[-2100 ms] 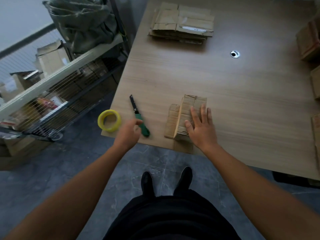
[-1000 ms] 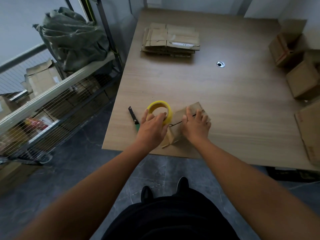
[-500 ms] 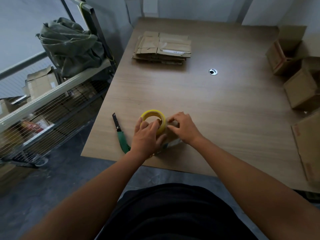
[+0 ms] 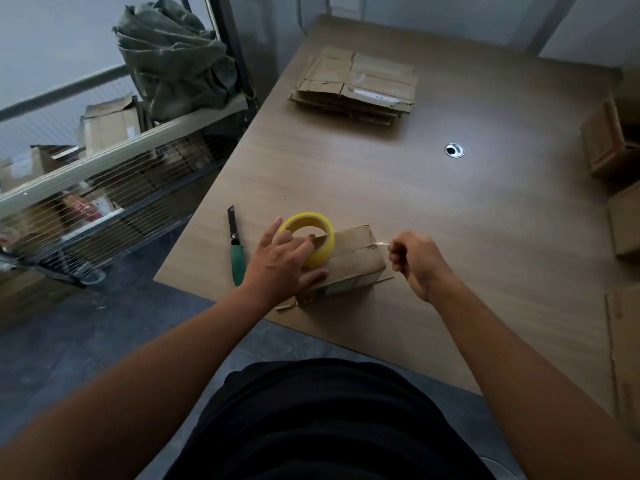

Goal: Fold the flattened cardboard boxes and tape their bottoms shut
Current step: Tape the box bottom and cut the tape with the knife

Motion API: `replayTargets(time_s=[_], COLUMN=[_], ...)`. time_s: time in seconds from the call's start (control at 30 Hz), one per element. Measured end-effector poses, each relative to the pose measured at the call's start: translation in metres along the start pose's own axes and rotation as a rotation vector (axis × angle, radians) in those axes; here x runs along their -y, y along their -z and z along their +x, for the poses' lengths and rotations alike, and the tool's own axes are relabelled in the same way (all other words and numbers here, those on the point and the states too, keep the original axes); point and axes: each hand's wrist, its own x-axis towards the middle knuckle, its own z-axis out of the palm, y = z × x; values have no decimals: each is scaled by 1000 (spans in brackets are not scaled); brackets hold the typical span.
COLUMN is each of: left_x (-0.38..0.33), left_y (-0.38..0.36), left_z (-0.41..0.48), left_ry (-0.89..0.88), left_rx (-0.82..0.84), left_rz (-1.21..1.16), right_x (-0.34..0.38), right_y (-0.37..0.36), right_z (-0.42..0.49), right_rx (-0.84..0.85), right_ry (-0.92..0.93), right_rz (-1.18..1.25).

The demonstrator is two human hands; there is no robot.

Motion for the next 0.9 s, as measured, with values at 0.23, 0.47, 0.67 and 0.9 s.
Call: replayTargets(time_s=[0.23, 0.47, 0.67, 0.9], left_x=[-1, -2, -2, 5], left_y=[-7, -9, -4, 7], left_z=[-4, -3, -1, 10], left_ry=[-42, -57, -58, -141], left_rx=[-54, -92, -56, 77], left_rz=[58, 62, 30, 19], right_x=[-25, -31, -31, -27], right_y=[-1, -8, -3, -29], right_z=[22, 31, 42, 44], right_rx=[46, 61, 8, 387], right_ry=[-138, -135, 61, 593], right_rz=[1, -72, -700, -1145])
